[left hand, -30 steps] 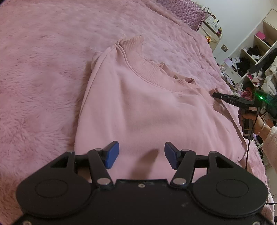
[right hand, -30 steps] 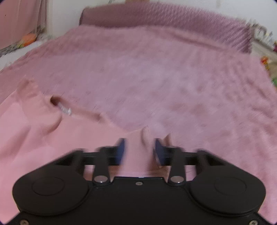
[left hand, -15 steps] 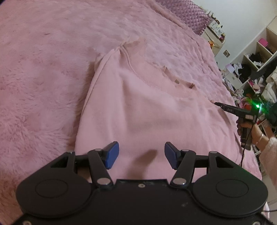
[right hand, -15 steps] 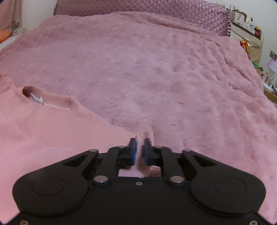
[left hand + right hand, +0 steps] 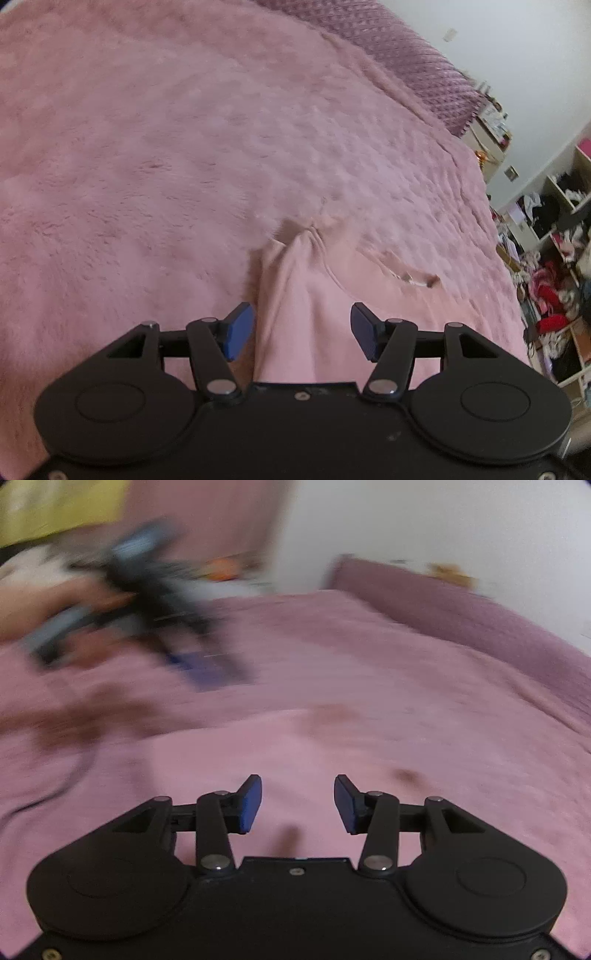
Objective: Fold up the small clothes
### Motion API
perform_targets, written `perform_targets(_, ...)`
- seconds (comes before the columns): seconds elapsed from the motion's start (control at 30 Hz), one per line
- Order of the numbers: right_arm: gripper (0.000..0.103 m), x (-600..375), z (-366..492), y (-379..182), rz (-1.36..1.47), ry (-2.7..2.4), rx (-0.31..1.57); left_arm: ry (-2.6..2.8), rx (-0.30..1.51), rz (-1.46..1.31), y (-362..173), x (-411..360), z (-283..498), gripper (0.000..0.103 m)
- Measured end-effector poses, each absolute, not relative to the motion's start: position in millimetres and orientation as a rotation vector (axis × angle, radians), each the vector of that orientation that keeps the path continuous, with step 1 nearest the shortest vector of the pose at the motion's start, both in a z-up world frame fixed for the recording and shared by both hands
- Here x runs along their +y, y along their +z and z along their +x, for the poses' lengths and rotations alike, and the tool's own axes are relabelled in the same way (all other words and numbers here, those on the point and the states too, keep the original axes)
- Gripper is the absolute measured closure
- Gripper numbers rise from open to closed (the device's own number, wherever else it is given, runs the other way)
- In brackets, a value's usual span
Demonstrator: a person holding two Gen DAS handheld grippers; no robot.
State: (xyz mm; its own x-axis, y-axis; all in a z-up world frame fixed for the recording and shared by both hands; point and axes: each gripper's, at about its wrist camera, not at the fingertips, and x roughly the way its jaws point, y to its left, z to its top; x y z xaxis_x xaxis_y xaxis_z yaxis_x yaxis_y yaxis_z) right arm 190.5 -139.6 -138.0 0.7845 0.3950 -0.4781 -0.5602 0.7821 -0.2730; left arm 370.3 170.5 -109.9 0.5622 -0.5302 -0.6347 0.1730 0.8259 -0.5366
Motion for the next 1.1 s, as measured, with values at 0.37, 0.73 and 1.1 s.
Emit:
perform_targets(0.37, 0.059, -14.6, 187.4, -210.4, -0.719, 0.571, 0.427, -0.444, 0.963, -0.555, -160.2, 168.9, 431.3, 0.042)
perform_targets(0.73, 0.051, 0.9, 194.1, -227.6, -0.814, 0.501, 0.361, -0.492, 0.990, -0.569, -182.6, 135.4, 480.8, 0.041)
perform_targets(1.1, 0.067, -8.3, 188.2, -222.2, -0.755, 0.500, 0.340, -0.576, 1.026, -0.616, -193.2, 123.2, 496.0, 0.067)
